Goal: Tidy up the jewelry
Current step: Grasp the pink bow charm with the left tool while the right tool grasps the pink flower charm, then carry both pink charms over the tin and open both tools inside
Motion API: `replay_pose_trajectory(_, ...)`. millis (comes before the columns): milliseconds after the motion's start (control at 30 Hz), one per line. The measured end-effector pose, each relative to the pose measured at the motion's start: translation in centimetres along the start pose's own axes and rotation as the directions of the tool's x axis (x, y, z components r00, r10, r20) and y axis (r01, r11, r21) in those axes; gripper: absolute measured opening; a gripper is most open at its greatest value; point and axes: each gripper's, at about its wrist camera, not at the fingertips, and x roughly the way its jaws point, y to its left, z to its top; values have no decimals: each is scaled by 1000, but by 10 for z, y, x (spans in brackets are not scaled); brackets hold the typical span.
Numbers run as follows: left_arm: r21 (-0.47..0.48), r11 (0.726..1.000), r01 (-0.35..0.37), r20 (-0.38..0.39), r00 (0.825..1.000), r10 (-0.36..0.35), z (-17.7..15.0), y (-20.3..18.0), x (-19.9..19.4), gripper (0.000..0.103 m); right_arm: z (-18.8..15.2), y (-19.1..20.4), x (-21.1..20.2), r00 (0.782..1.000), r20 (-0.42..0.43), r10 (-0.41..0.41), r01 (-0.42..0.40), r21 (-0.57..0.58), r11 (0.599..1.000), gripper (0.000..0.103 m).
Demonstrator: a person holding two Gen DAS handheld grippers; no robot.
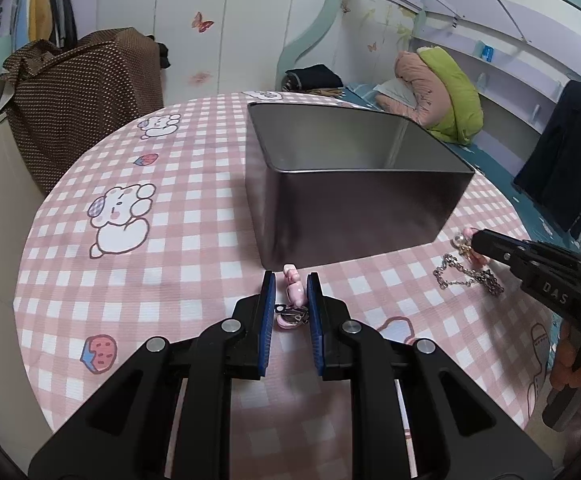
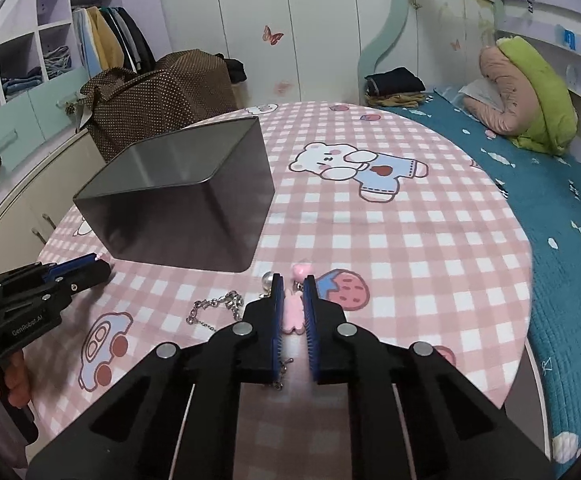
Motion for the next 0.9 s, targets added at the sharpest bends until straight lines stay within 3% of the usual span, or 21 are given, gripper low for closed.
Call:
replay_pose_trajectory(167,-8,1000,6,12,1000,-6,0,0,-4,16,2,1,-4,1000,4,6,-6,-2,1000,9)
replay_pose_trajectory(233,-10,1000,6,18,1000,-6,0,1,-6,16,3,2,-5,1000,6,12,-12,-4,1000,0)
replay_pose_trajectory(400,-15,1000,10,34,999,-9,2,1,-12,16,3,5,-5,1000,-2,13,-14,-21,1000,0)
replay_pose_trajectory(533,-19,1000,7,30,1000,-6,1,1,-12,16,2,2,-7,999,-14,39,-39,21,999,9)
replay_pose_trajectory(600,-22,1000,7,27,1000,-6,1,2,-12,16,1,5,-7,999,-20,31,-31,4,1000,19)
replay_pose_trajectory(667,-22,1000,7,27,1000,-6,1,2,-12,16,-2,9,-4,999,-39,15,-16,-20,1000,36)
replay_pose_trajectory(733,-23,1000,8,27,1000,-8,1,2,-12,17,-5,10,-4,999,-35,17,-17,-19,1000,38)
replay_pose_trajectory(800,-22,1000,4,27,1000,-4,1,2,-12,17,-7,13,-5,999,-36,-4,2,-48,999,35)
replay_pose_trajectory(900,-24,1000,3,26,1000,-3,1,2,-11,17,-7,7,-5,999,-35,-29,28,-49,998,15)
